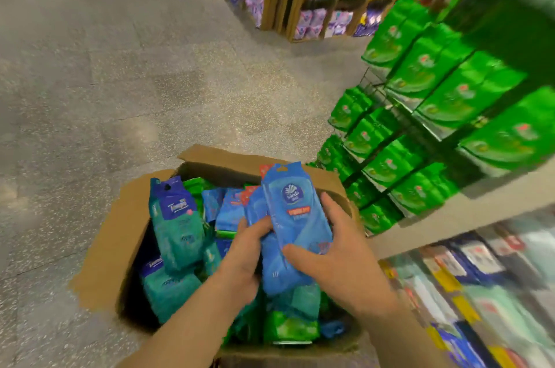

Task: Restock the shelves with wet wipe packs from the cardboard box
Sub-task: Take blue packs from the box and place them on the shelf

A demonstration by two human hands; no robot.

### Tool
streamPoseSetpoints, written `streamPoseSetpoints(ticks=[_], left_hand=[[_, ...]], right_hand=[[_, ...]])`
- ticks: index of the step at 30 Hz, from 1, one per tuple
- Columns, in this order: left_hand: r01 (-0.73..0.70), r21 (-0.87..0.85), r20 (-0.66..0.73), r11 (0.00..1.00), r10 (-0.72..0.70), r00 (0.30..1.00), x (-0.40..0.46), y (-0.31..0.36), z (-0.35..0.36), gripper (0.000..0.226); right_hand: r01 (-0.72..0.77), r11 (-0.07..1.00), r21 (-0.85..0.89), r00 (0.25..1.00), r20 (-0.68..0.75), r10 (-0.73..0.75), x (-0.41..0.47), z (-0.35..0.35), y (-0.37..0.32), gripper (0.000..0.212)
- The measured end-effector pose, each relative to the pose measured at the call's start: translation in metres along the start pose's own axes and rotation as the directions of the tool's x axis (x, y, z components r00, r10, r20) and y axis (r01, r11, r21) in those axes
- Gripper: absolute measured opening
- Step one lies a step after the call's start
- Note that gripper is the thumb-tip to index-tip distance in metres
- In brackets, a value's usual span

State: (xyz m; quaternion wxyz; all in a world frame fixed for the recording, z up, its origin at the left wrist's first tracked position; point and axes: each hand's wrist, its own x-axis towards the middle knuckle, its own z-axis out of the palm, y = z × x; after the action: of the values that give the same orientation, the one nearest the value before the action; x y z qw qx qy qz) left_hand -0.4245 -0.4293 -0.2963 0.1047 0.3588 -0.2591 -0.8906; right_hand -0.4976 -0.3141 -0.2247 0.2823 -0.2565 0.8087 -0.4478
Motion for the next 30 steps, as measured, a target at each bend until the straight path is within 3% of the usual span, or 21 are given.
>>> streamPoseSetpoints(ticks=[1,3,7,9,14,21,27,30], left_hand=[[0.013,0.034,0.021,0.999,-0.014,1.0,-0.005,-0.008,0.016,0.055],[0.056,0.098,0.064,0.994,-0.062,0.996,-0.016,-0.025,0.046,0.042],[0.129,0.236,0.121,0.963,-0.161,0.979,-0.04,-0.074,0.108,0.051],[0.174,0.295,0.151,0.94,-0.226,0.962,-0.054,-0.103,0.139,0.044],[0.234,0.395,0.227,0.889,-0.341,0.912,-0.087,-0.178,0.215,0.039],[0.231,0.511,0.33,0.828,-0.437,0.837,-0.121,-0.255,0.313,0.043],[0.219,0.6,0.405,0.77,-0.528,0.747,-0.139,-0.283,0.38,0.044],[0.186,0.64,0.41,0.745,-0.537,0.738,-0.134,-0.294,0.41,0.046]], right_hand=[[-0.016,1.0,-0.001,0.999,-0.032,0.016,-0.01,-0.013,0.005,0.072],[-0.009,0.999,0.038,0.997,-0.079,0.012,-0.031,-0.041,0.02,0.06],[-0.102,0.945,0.311,0.976,-0.15,0.155,-0.082,-0.108,0.05,0.042],[-0.156,0.909,0.386,0.96,-0.158,0.232,-0.11,-0.141,0.067,0.032],[-0.266,0.825,0.498,0.883,-0.218,0.416,-0.183,-0.222,0.106,0.035],[-0.105,0.77,0.629,0.773,-0.436,0.461,-0.269,-0.317,0.135,0.014],[0.035,0.763,0.645,0.681,-0.574,0.454,-0.3,-0.37,0.151,0.015],[0.136,0.747,0.651,0.618,-0.645,0.45,-0.306,-0.394,0.155,0.014]])
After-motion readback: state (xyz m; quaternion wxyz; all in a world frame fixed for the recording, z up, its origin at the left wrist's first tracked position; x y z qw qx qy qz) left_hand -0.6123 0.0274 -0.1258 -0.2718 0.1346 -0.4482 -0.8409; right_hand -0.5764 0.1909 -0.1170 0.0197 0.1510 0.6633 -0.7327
